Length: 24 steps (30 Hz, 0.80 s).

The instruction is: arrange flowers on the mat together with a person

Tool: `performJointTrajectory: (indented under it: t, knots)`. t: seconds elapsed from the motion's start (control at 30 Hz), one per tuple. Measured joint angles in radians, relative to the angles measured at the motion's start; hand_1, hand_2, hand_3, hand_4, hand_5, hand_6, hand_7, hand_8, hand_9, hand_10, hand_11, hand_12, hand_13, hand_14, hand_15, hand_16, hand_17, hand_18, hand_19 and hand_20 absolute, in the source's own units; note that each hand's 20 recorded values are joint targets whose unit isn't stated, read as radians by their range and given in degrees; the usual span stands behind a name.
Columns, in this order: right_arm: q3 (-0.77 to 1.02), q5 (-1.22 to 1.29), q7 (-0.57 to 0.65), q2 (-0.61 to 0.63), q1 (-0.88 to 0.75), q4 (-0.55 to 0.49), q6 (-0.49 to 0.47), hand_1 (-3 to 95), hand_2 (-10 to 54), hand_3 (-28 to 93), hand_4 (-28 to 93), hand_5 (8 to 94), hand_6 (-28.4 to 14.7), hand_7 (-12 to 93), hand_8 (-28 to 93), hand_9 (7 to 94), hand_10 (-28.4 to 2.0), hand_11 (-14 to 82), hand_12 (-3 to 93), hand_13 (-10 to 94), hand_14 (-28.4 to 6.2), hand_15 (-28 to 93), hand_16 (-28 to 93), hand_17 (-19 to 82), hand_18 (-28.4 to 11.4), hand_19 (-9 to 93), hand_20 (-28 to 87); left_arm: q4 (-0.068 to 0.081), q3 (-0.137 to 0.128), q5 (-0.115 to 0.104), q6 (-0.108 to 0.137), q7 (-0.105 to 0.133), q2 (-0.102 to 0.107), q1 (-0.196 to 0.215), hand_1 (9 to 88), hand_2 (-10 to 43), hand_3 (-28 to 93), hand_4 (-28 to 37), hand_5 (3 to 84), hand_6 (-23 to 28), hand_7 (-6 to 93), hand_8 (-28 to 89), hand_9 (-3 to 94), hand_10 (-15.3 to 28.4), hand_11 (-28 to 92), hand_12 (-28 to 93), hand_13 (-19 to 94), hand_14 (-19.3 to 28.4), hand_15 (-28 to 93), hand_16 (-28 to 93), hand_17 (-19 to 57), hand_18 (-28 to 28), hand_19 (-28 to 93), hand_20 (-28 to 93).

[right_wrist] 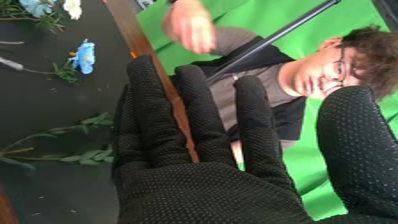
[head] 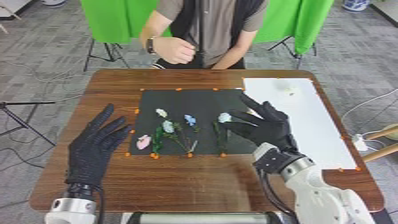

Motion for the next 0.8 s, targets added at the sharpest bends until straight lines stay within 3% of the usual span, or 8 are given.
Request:
performJointTrajectory:
  t: [0.23, 0.5, 0.8]
  knots:
    - [0.007, -0.092, -0.024, 0.019, -0.008, 0.013, 0.001, 14.3, 10.8, 81, -28, 41.0, 2.2, 11, -13, 48.1, -17.8, 10.1, 11.7, 39, -22.4, 33, 12, 2, -20.1, 48, 17, 0.013, -0.002, -0.002, 0.000, 0.004, 0.000, 0.000, 17.7, 7.1, 75, -28.3, 31.0, 3.8, 8.8, -9, 33.2, 18.6, 18, 11, 27, 26.4, 41, -6, -6.9, 27.6, 59, 2]
    - [0.017, -0.089, -0.028, 0.022, 0.001, 0.024, -0.016, 13.5, 11.3, 81, -28, 41.8, 2.2, 11, -13, 48.0, -17.8, 9.9, 11.4, 39, -22.6, 33, 12, 2, -20.2, 48, 17, 0.017, -0.003, -0.002, 0.000, 0.022, 0.001, -0.007, 17.7, 7.2, 75, -28.3, 29.3, 2.8, 9.2, -9, 33.5, 18.6, 18, 11, 27, 26.5, 42, -7, -6.7, 27.8, 59, 1]
    - [0.013, -0.089, -0.021, 0.014, 0.011, 0.031, -0.041, 12.7, 11.8, 80, -28, 42.7, 2.1, 11, -13, 48.0, -17.8, 9.6, 11.4, 39, -22.7, 33, 12, 2, -20.2, 48, 18, 0.017, -0.003, -0.003, 0.001, 0.021, 0.001, -0.009, 17.8, 7.3, 75, -28.3, 30.0, 3.7, 9.3, -9, 34.4, 19.4, 19, 12, 27, 26.9, 43, -7, -6.6, 27.8, 60, 1]
